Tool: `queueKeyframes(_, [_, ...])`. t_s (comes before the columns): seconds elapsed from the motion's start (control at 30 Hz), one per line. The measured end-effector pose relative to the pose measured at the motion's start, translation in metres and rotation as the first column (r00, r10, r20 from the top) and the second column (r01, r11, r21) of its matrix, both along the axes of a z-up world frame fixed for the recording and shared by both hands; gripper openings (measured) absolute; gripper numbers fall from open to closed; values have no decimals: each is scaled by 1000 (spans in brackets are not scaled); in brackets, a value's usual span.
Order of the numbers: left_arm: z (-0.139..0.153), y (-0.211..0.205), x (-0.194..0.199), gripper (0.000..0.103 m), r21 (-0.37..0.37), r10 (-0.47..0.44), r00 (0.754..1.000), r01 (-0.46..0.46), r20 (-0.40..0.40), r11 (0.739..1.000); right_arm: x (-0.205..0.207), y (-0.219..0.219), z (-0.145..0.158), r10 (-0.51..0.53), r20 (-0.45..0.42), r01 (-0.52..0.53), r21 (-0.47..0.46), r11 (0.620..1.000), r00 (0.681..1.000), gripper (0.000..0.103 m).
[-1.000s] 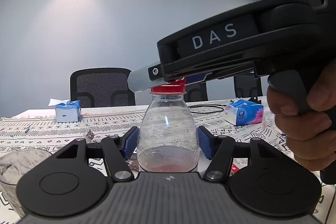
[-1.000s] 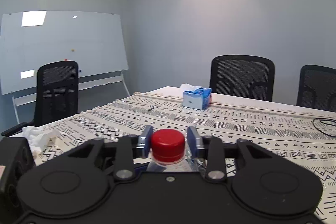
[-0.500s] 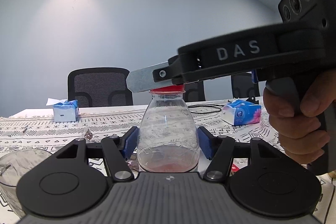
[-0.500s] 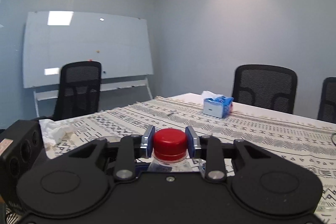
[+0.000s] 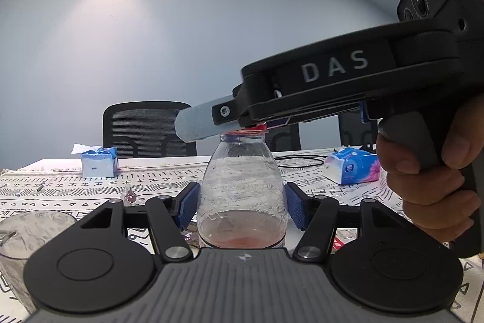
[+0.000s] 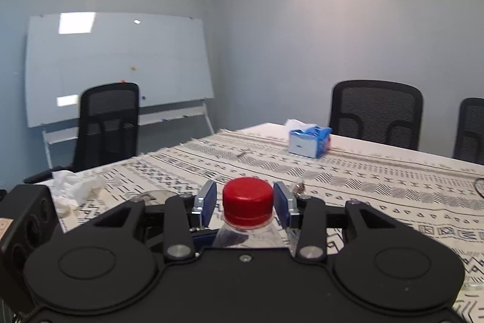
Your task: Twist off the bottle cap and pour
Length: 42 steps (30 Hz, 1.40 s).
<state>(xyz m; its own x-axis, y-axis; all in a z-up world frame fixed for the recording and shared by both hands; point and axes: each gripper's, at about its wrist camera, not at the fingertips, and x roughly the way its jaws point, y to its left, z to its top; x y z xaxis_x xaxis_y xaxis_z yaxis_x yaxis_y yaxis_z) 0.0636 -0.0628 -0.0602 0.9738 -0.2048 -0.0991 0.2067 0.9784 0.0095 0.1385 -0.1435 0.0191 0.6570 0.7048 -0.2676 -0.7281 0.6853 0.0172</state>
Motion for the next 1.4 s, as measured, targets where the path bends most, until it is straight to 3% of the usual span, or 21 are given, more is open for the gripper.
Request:
queueKeyframes(0.1, [0,0,-1,58,1,5,1000,-5,2,1000,-2,3,-4,-20,-4,20,-6,1000,1000,36])
queueKeyframes(0.27, [1,-1,-2,58,1,11,1000,-11,6,1000,-5,5,-6,-28,10,28,-14,1000,1000,36])
queueKeyframes(0.63, [2,7,-1,58,-18,-14,1000,14,5,1000,10,-12,-6,117,-30,-115,52,992,993,37])
queueKeyframes(0.97, [1,7,1,58,5,-19,1000,19,9,1000,-1,0,-5,43,-16,-43,16,999,999,45])
queueKeyframes(1.1, [1,7,1,58,7,-17,1000,17,10,1000,-5,5,-7,1,31,0,-18,1000,1000,36])
queueKeyframes(1.4, [0,6,1,58,17,-24,1000,24,14,1000,8,-11,-10,123,19,-124,14,992,992,36])
